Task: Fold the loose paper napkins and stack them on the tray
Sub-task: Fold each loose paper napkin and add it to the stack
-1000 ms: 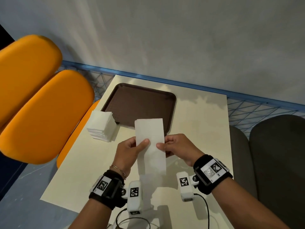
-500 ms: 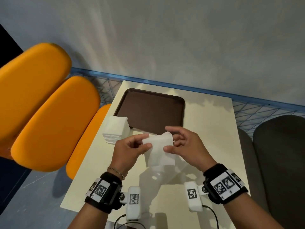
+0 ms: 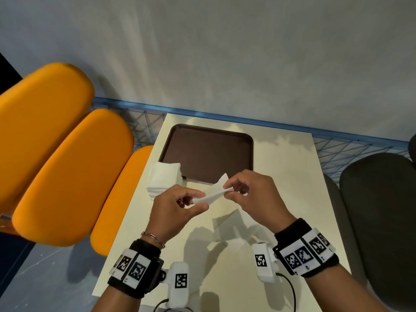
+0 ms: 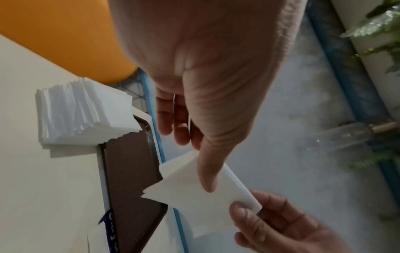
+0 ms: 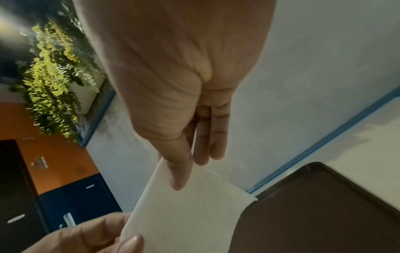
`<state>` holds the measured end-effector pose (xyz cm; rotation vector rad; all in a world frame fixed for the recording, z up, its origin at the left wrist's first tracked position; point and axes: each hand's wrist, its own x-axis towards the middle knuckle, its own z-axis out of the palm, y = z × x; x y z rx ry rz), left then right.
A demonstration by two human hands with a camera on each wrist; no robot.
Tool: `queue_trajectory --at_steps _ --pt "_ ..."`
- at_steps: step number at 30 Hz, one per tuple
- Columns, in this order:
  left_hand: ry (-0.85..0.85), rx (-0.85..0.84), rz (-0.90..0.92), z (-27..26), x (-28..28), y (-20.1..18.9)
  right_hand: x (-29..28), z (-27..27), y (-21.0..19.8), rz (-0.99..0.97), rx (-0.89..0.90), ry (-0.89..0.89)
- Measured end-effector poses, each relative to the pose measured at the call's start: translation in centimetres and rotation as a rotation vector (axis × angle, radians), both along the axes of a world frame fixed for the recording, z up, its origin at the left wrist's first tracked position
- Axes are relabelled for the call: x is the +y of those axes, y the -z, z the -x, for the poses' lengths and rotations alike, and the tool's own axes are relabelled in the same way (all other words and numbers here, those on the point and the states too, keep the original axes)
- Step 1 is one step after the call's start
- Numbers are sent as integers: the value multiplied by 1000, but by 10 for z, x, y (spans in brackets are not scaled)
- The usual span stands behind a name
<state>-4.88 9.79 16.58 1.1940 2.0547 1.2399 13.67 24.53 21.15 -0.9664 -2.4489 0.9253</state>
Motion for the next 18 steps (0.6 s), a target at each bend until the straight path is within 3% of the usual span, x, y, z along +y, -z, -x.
queue_trajectory --at_steps 3,5,7,11,16,18 --pt "15 152 75 3 0 -1 -6 7 -1 -142 -43 -74" --pt "59 125 93 5 0 -3 -10 11 -2 -257 -40 -121" --pt "99 -40 53 7 0 -9 -11 14 -5 -342 -13 -158" --pt "-31 -507 7 14 4 -13 -12 13 -11 -320 132 -295" --pt "4 -929 60 13 1 -11 -18 11 -17 -307 201 -418" --pt "27 -1015 55 12 -2 -12 -19 9 -17 -294 205 -439"
